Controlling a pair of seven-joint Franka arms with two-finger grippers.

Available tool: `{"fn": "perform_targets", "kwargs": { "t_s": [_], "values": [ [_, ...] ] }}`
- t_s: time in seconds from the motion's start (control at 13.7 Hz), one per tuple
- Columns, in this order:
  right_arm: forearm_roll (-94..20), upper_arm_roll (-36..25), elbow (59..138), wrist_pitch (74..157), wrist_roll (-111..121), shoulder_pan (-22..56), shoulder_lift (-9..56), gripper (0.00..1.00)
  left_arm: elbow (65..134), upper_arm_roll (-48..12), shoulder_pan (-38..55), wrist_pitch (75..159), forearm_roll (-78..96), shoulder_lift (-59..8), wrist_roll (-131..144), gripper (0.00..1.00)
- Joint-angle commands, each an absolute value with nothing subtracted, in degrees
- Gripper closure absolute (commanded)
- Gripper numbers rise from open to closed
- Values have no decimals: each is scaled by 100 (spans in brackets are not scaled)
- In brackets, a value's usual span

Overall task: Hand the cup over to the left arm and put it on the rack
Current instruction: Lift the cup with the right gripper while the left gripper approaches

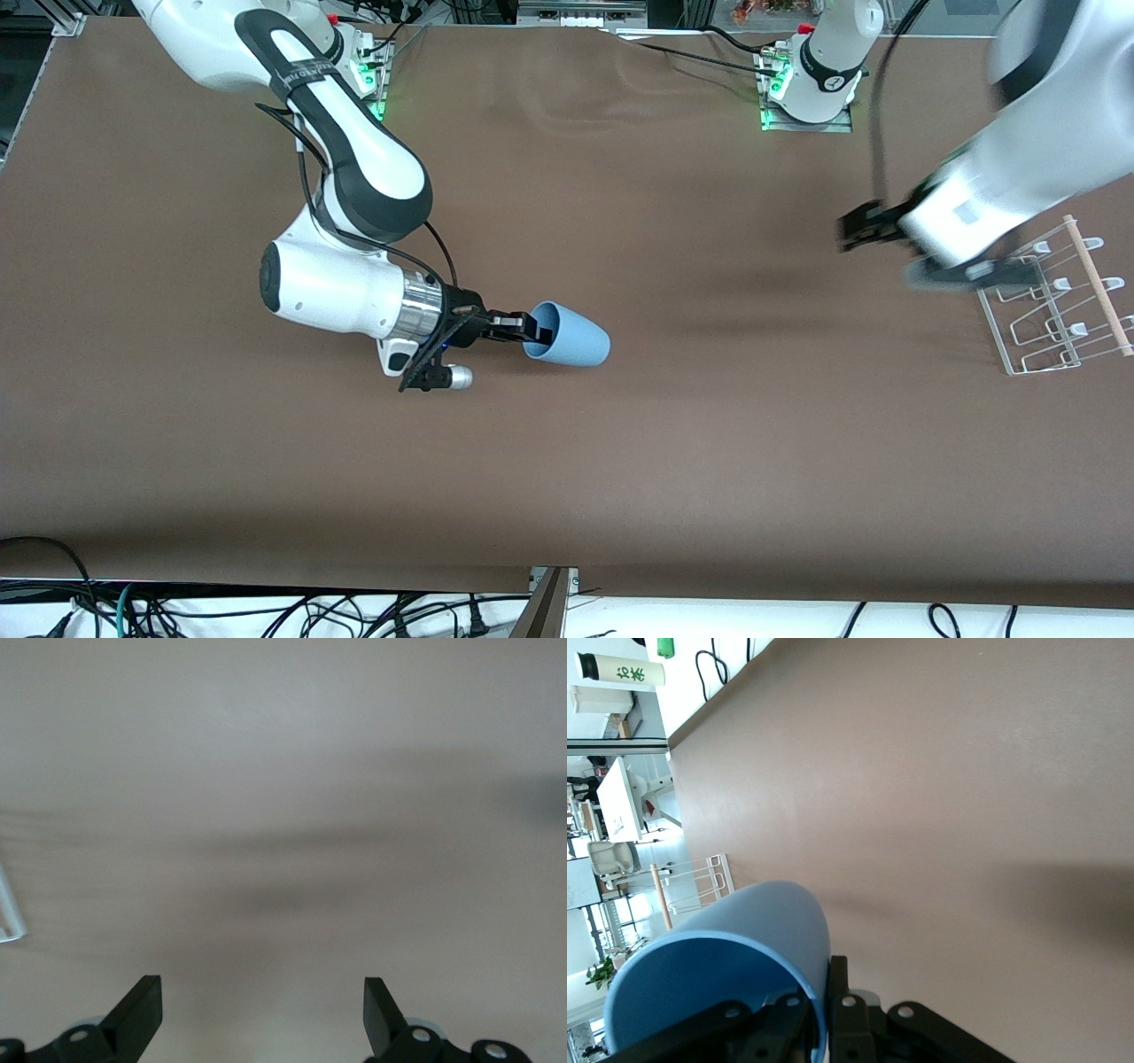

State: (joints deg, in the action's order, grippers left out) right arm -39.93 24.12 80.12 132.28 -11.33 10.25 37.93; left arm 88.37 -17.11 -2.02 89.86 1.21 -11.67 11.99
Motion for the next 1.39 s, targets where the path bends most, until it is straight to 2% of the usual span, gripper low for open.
{"fn": "perform_targets", "kwargs": {
  "t_s": [0.0,0.15,0.44,0.88,1.31],
  "values": [
    [-4532,2443,7594,13219,-1187,1186,4043,100,8692,-1679,60,9200,228,-1310,445,0],
    [-4772,2426,7445,13315,-1178,1309,4174,100,8701,-1679,237,10006,167,-1353,-1021,0],
    [-4781,2426,7330,13834,-1186,1669,4342,100,8701,-1696,246,11484,246,-1906,-4045,0],
    [-4816,2426,7242,13834,-1388,1740,4386,100,8648,-1679,571,12409,167,-2425,-6712,0],
    [-4816,2435,7181,13904,-1397,1749,4403,100,8640,-1705,1308,12428,176,-2549,-5630,0]
  ]
}}
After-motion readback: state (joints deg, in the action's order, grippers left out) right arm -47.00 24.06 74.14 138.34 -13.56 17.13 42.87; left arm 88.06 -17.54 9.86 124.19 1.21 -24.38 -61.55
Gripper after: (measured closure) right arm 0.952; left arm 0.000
